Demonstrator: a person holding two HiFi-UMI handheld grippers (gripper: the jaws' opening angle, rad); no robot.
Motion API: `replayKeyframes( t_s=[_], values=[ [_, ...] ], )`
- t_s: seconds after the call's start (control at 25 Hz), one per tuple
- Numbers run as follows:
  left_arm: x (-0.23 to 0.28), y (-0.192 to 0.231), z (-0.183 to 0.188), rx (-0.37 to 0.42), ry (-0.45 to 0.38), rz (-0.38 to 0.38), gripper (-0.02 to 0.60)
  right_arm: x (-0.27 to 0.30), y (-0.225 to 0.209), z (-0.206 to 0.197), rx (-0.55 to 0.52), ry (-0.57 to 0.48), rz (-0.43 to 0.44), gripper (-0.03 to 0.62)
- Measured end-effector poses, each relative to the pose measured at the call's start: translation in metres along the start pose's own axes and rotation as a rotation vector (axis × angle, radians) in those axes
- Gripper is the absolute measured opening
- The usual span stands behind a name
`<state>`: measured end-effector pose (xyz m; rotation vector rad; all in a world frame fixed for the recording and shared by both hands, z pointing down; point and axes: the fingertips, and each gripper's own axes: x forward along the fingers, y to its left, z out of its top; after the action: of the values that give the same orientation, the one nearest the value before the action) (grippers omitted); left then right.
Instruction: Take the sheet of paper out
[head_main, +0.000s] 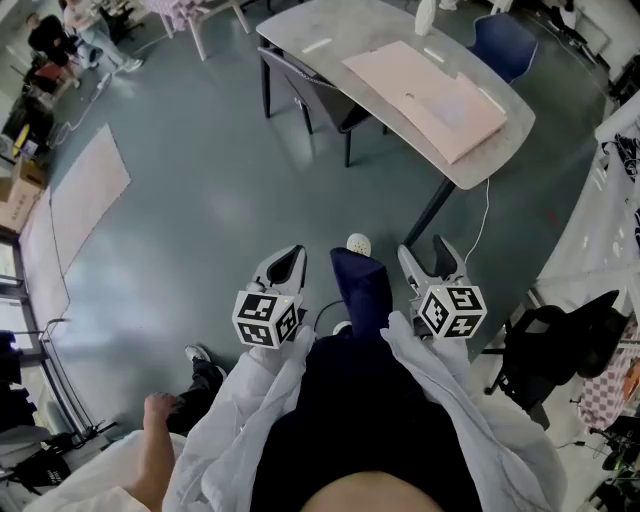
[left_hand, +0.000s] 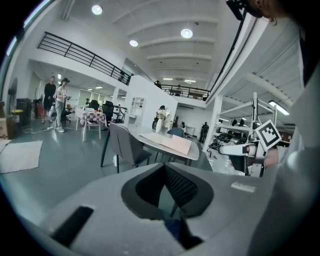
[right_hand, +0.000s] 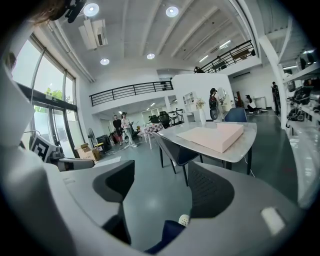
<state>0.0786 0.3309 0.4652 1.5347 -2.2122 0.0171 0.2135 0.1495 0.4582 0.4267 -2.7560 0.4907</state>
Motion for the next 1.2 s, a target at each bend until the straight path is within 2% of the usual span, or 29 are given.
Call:
replayKeyframes(
  t_s=[0.2,0.4,0.96,1.2],
  values=[
    [0.037,0.016,0.014,0.013,0.011,-0.002,0.000,0.037,-0.016,0.015,0.017,-0.008,0.002,0.328],
    [0.090,0.039,0.044,0.011,0.006,0.002,0.000,0.088,-0.042,0.039,0.023,-0.002,0.004,0.328],
    [0.271,0.095,0.141,0.031,-0.018,0.007,0.000,0.241,-0.139,0.137,0.004,-0.015,0.014,0.328],
    [0.320,0.095,0.163,0.028,-0.045,0.009,0.000,0.278,-0.167,0.162,-0.007,-0.025,0.042,0.328]
  ],
)
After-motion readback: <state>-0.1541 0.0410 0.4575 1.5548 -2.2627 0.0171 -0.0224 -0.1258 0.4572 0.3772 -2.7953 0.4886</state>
